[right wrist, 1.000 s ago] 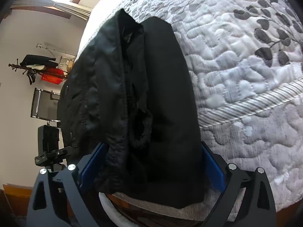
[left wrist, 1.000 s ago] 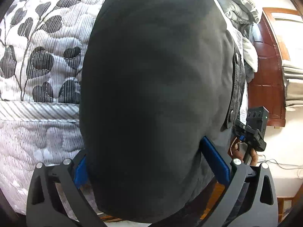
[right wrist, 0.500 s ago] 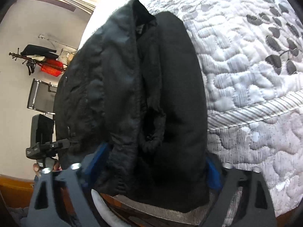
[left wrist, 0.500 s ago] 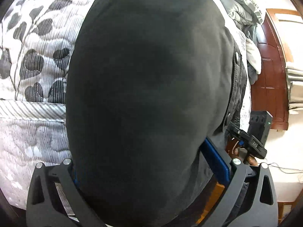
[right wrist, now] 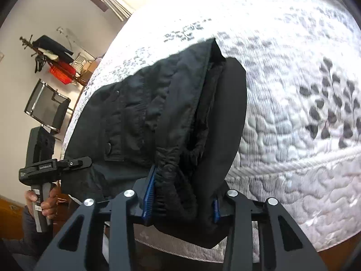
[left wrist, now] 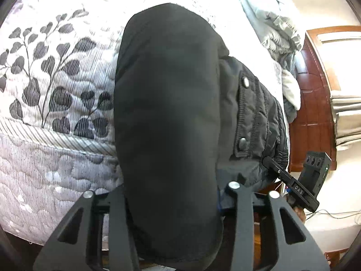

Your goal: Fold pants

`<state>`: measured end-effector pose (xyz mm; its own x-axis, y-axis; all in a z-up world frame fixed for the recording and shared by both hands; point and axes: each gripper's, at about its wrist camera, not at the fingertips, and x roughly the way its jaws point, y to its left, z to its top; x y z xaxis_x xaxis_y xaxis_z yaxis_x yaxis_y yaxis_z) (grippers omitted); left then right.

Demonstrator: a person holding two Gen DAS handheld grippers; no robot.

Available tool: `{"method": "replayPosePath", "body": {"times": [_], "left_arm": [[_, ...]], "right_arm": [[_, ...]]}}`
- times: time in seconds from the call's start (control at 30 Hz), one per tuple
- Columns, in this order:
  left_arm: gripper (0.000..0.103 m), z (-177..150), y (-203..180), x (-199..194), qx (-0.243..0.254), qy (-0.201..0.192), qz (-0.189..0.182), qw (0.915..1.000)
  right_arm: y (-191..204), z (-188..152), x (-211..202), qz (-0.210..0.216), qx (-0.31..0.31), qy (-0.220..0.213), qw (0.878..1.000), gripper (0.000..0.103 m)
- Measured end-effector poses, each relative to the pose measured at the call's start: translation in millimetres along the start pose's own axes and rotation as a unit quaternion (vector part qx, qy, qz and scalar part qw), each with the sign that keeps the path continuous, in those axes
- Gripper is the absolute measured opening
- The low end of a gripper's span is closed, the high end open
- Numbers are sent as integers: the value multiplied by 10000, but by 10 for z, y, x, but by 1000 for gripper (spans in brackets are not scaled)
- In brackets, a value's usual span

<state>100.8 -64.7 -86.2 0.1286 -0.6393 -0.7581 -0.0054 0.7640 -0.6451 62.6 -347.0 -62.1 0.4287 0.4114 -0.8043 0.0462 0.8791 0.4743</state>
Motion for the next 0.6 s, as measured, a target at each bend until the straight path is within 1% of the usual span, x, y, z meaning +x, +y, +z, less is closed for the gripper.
{"method": "replayPosePath", "body": {"times": [0.17,0.27,0.37,0.6], "left_arm": [[34,105,-34,-129,69,-307,68,9995],[34,253,-89,-210,105,-533,142,9984],[34,434,-150,-291,261,-735,269,9966],[34,1004,-149,-387,339,-1078,411,9927]], "right_arm": [[202,204,-46,-44,-218,-182,9996,37],[318,364,-29,-5,-350,-317,9989,37],[287,517,-34,21,-437,-410,9982,37],[407,1121,146,130,-624,-677,9957,37]]}}
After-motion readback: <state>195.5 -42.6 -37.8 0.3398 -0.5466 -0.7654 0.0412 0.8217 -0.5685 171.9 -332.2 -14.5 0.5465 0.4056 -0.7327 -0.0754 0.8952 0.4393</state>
